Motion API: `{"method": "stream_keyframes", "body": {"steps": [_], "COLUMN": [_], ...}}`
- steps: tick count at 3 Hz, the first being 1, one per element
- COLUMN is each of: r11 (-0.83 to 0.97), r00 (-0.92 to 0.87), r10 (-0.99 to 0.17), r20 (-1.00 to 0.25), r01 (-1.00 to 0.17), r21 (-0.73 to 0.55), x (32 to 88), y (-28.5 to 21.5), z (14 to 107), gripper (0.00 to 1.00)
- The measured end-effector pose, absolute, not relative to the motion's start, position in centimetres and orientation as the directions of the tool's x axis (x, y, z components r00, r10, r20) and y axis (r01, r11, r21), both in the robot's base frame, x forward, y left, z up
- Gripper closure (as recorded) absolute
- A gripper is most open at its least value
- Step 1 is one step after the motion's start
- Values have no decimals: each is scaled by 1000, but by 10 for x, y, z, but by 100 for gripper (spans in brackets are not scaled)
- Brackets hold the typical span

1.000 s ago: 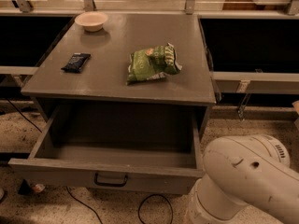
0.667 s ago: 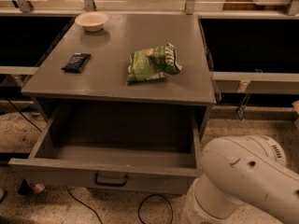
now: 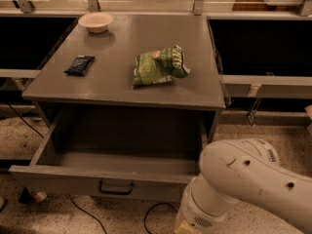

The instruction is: Close top drawer

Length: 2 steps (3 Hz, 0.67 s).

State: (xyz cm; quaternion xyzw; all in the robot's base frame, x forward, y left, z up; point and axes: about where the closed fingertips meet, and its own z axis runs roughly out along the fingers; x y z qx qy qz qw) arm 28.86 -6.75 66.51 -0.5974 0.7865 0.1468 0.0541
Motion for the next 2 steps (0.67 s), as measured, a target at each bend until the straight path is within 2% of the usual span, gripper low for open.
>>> {"method": "stream_keyframes", "body": {"steps": [1,2], "r11": [268,268], "r00": [-301,-301], "r10": [-920,-920], "r20": [-253,-253], "r01": [-951,-951], "r21": [156,156], "x": [328,328], "y": [-49,-49], "z": [655,655], "gripper": [100,100]}}
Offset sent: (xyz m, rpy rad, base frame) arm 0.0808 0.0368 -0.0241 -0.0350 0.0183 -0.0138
